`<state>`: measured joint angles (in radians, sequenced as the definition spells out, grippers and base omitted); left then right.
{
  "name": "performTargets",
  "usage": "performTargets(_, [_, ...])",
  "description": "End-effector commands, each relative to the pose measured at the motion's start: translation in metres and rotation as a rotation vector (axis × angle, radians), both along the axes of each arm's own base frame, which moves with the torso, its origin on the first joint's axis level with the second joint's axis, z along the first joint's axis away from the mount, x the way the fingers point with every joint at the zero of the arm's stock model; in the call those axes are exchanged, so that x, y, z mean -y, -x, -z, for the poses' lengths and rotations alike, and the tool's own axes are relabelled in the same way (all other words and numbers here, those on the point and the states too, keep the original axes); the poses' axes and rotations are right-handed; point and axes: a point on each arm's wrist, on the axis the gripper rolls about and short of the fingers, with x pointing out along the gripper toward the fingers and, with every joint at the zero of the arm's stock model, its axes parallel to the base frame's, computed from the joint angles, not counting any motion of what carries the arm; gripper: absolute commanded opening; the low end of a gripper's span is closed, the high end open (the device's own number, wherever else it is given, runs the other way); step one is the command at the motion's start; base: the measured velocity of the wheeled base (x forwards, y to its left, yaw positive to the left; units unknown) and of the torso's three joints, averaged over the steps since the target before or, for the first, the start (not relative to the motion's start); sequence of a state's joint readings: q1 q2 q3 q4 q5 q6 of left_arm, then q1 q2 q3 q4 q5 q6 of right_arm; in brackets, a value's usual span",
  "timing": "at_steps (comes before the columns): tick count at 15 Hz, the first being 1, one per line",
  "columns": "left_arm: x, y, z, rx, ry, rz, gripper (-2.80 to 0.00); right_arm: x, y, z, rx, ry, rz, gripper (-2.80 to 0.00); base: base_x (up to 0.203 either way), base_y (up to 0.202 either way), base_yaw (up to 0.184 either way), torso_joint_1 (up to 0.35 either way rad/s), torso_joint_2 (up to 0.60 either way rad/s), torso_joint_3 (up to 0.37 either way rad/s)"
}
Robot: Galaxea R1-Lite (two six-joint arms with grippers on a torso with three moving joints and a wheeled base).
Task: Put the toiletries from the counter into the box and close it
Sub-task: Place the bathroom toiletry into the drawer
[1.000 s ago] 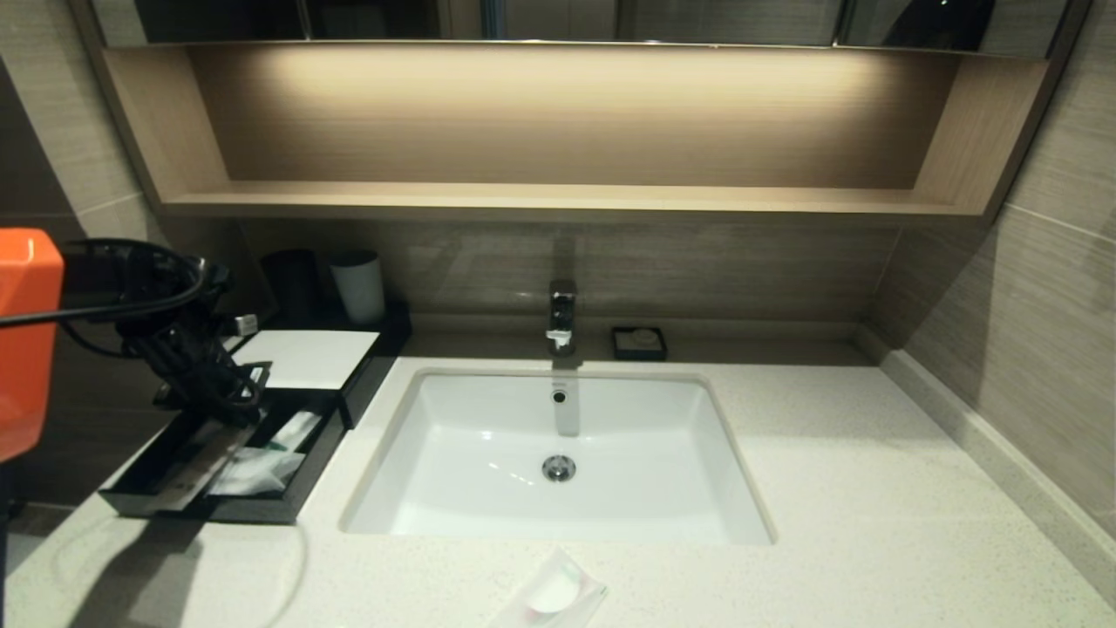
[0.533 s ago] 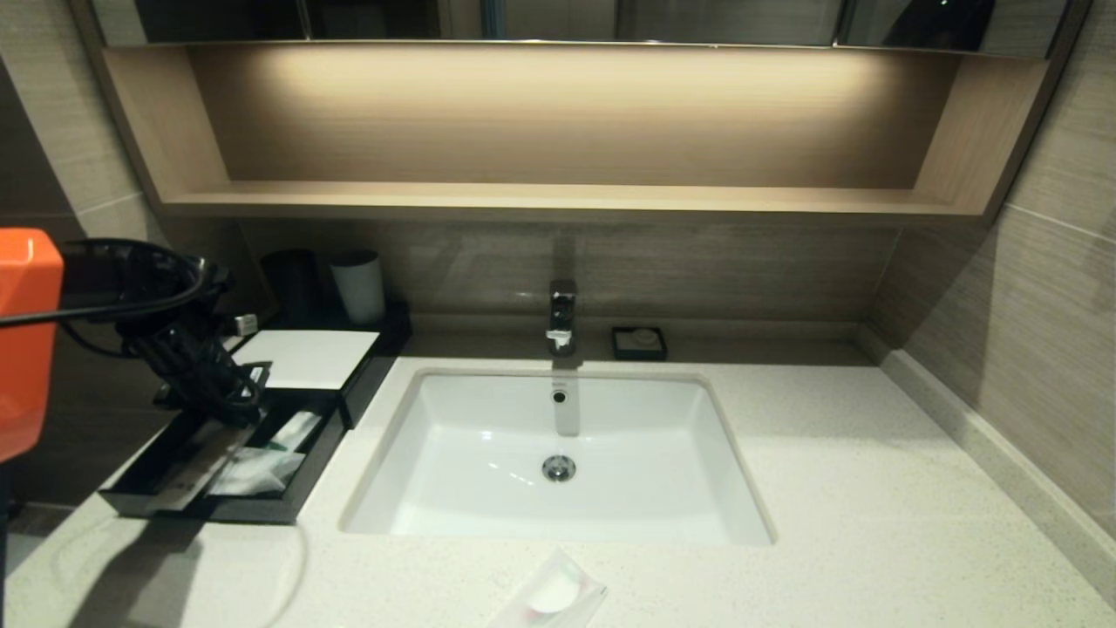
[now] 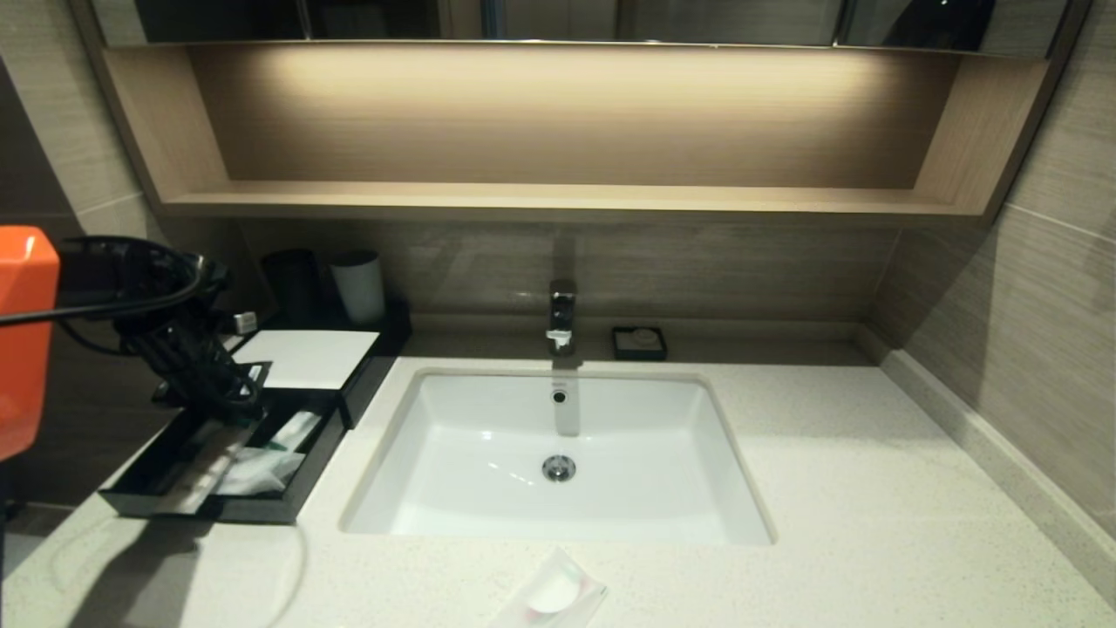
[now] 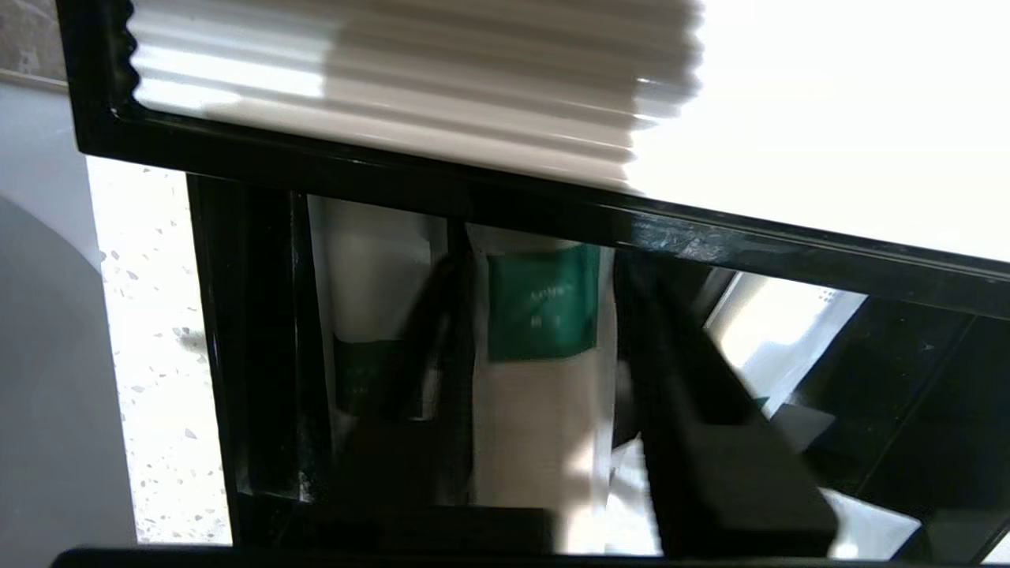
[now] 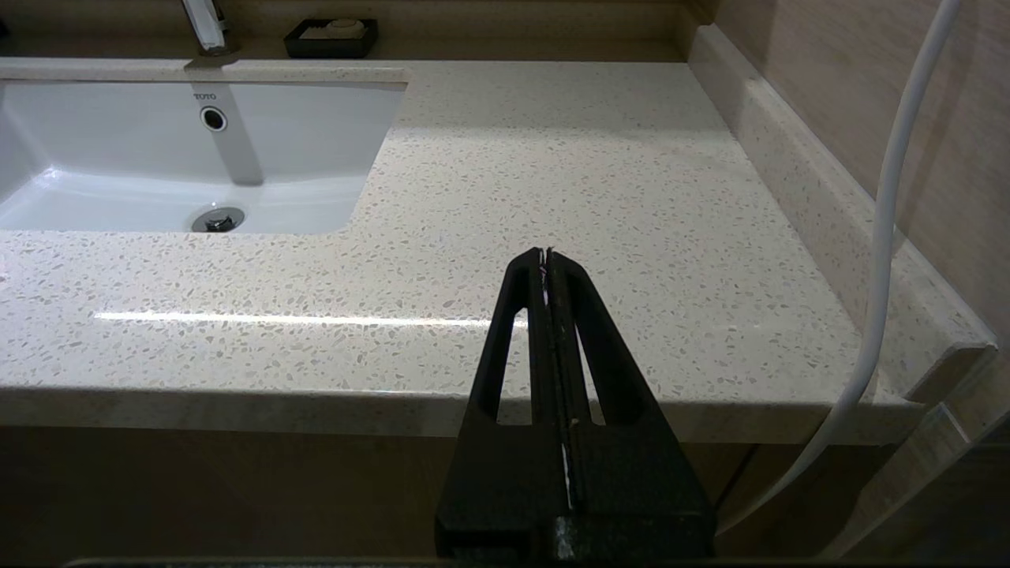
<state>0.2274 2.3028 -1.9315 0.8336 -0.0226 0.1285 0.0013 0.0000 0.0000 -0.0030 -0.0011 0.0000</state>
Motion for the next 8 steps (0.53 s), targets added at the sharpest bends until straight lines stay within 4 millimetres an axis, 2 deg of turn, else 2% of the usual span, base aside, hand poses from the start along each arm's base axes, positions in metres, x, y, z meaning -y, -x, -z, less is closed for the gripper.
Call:
performTargets(1, [0.000, 0.002, -0.004, 0.004, -0.001, -0.001, 0.00, 0.000, 0.000, 0.000, 0.000, 0.000, 0.000, -2.80, 0.000, 0.000, 0.000, 0.000, 0.00, 0.000])
performTargets(5, [0.001, 0.004, -0.008, 0.004, 0.000, 0.000, 0.00, 0.000, 0.000, 0.000, 0.000, 0.000, 0.000, -2.80, 0.000, 0.000, 0.000, 0.000, 0.00, 0.000])
performTargets(8, [0.003, 0.011, -0.023, 0.025, 0.000, 0.002, 0.00, 0.000, 0.000, 0.000, 0.000, 0.000, 0.000, -2.80, 0.000, 0.000, 0.000, 0.000, 0.00, 0.000])
